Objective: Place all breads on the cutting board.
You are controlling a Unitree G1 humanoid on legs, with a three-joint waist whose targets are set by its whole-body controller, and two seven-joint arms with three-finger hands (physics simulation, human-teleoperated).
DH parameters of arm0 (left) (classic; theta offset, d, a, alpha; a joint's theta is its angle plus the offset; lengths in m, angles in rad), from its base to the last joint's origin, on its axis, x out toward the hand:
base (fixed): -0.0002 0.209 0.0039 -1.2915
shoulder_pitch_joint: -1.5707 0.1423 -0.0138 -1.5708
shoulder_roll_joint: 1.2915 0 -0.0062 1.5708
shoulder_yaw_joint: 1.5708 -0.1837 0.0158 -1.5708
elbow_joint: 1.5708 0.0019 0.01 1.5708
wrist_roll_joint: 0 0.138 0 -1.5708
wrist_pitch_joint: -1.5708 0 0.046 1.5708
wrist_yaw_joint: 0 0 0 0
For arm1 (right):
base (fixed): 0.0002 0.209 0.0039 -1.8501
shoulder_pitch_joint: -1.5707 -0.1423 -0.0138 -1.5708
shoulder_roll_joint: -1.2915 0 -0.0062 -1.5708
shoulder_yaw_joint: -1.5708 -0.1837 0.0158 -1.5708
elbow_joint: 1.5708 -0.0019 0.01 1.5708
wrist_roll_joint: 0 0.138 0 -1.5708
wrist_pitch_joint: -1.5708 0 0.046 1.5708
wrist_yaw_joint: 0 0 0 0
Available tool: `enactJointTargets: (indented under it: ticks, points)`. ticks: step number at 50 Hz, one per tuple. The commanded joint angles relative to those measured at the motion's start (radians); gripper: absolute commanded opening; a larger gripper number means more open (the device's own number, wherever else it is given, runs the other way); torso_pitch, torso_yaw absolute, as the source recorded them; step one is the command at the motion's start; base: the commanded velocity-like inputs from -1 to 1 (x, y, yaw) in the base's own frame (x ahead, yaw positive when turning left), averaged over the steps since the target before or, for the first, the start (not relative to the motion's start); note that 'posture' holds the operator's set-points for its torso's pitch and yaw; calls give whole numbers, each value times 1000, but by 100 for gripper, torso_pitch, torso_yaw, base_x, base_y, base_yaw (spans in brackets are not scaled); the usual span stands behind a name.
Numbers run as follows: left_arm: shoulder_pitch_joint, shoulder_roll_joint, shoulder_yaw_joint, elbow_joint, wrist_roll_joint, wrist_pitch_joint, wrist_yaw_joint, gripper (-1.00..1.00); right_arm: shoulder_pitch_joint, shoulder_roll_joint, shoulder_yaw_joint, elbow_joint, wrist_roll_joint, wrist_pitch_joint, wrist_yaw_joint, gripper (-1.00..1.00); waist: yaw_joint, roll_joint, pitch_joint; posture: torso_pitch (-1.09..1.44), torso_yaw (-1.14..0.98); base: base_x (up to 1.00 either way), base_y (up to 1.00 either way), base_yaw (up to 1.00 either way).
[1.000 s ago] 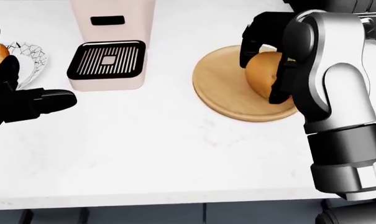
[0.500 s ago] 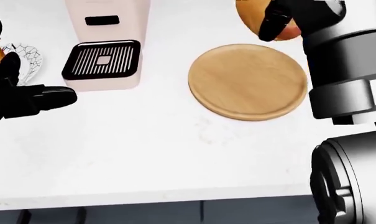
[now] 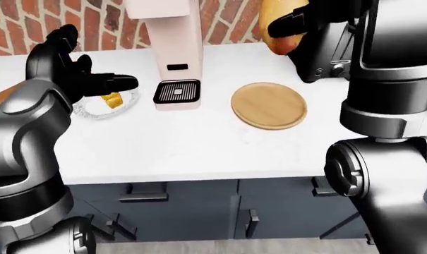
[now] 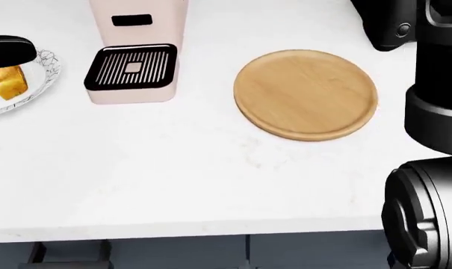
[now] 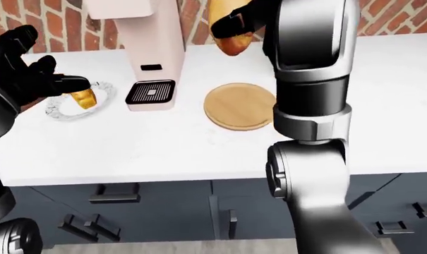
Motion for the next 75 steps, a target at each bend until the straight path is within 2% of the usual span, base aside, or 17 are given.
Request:
enactJointTargets:
  ticks: [1,7,9,11,16,26,29,33,36,37,44,47,59,63,68,69,75]
  points:
    - [-33,21,11,-27,1,-23,-7,100,-33,-16,3,-26,29,-17,-46,-100,-3,-7,-43,0,0,0,40,0]
    - [-10,11,17,-44,1,-21,-7,100,-30,-33,10,-31,81,-7,-81,-100,-1,-42,-50,0,0,0,37,0]
    - [-7,9,18,-45,1,-23,-7,100,-39,-35,6,-27,99,-11,-98,-100,-12,-4,-7,0,0,0,0,0]
    - [-9,11,21,-47,-1,-20,-7,100,-27,-40,10,-46,107,-2,-106,-100,-23,79,-16,0,0,0,0,0]
    - [4,3,23,-54,-3,-22,-2,100,-8,-48,13,-75,125,10,-120,-100,-9,-37,-8,0,0,0,25,0]
    - [1,-3,13,-56,-3,-21,1,100,10,-62,14,-99,142,28,-139,-100,7,-91,-55,0,0,0,24,0]
    - [3,-10,5,-53,0,-27,-2,100,18,-65,16,-108,145,35,-142,-100,0,-11,-30,0,0,0,12,0]
    - [0,-12,4,-62,2,-15,-4,100,27,-63,14,-109,150,31,-150,-100,-6,12,-41,0,0,0,40,0]
    - [20,-21,6,-75,4,-19,-6,100,33,-55,9,-117,159,39,-162,-100,-16,75,-51,0,0,0,25,0]
    - [20,-22,8,-78,4,-16,-6,100,39,-56,12,-123,159,39,-164,-100,-9,69,-20,0,0,0,0,0]
    - [28,-34,6,-88,5,-13,-3,100,45,-53,7,-128,179,39,-180,-100,-24,40,-8,0,0,0,0,0]
    - [30,-37,5,-89,7,-15,-4,100,44,-57,4,-131,188,41,-191,-100,-37,26,-39,0,0,0,0,-46]
    - [19,-45,-3,-91,16,-4,-6,100,60,-61,-14,-133,225,43,-236,-100,8,-9,-24,0,0,0,0,-83]
    - [20,-51,-8,-86,21,-11,-8,100,56,-59,-23,-143,253,48,-259,-100,16,-80,-23,0,0,0,0,0]
    - [36,-56,-1,-102,21,-5,-8,100,58,-57,-25,-137,285,37,-292,-100,20,-22,-11,0,0,0,0,0]
    - [40,-54,2,-103,21,-5,-9,100,56,-57,-26,-138,292,41,-297,-100,14,-18,-38,0,0,9,23,0]
    - [49,-56,5,-104,21,-13,-12,100,61,-62,-16,-148,311,50,-311,-100,8,-70,-42,0,0,13,31,0]
